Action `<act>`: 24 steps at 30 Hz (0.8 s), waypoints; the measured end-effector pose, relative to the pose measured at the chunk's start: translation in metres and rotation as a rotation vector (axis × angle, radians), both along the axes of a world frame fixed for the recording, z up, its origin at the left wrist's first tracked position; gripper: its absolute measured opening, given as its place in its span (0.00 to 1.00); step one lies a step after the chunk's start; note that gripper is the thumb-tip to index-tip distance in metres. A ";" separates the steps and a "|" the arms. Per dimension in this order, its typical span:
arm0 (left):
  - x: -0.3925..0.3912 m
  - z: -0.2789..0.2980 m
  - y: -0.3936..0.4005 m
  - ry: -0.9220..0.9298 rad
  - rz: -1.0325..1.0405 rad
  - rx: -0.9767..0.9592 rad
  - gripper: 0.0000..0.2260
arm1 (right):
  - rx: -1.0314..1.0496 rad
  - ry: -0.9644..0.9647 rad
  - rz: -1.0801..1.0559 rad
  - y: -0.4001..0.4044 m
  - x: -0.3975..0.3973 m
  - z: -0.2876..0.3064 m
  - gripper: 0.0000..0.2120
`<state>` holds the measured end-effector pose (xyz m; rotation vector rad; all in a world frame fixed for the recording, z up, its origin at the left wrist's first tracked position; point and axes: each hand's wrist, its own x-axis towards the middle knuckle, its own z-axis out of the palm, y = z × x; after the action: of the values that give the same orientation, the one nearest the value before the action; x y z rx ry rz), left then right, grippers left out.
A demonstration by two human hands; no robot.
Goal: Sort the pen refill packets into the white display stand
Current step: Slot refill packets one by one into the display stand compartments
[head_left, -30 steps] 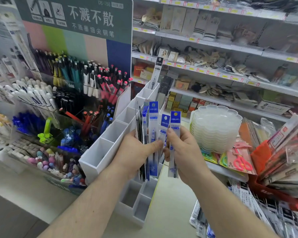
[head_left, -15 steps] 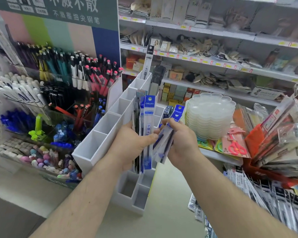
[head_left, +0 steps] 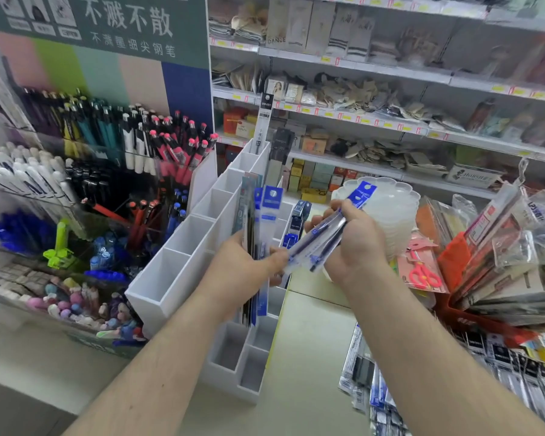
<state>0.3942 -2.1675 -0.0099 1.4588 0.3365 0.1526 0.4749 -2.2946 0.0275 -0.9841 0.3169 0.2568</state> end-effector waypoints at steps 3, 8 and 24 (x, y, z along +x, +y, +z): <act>-0.002 0.002 -0.001 -0.004 -0.047 0.066 0.12 | 0.004 -0.022 0.026 0.013 -0.004 -0.004 0.08; -0.001 0.000 0.000 -0.004 -0.024 0.103 0.12 | -0.046 -0.071 0.021 0.032 -0.015 -0.010 0.16; -0.001 0.003 0.002 -0.016 -0.051 0.079 0.11 | -0.336 -0.386 0.202 0.009 -0.014 -0.006 0.06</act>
<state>0.3929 -2.1653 -0.0068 1.5420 0.2826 0.1372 0.4613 -2.2860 0.0214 -1.3734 -0.0981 0.1936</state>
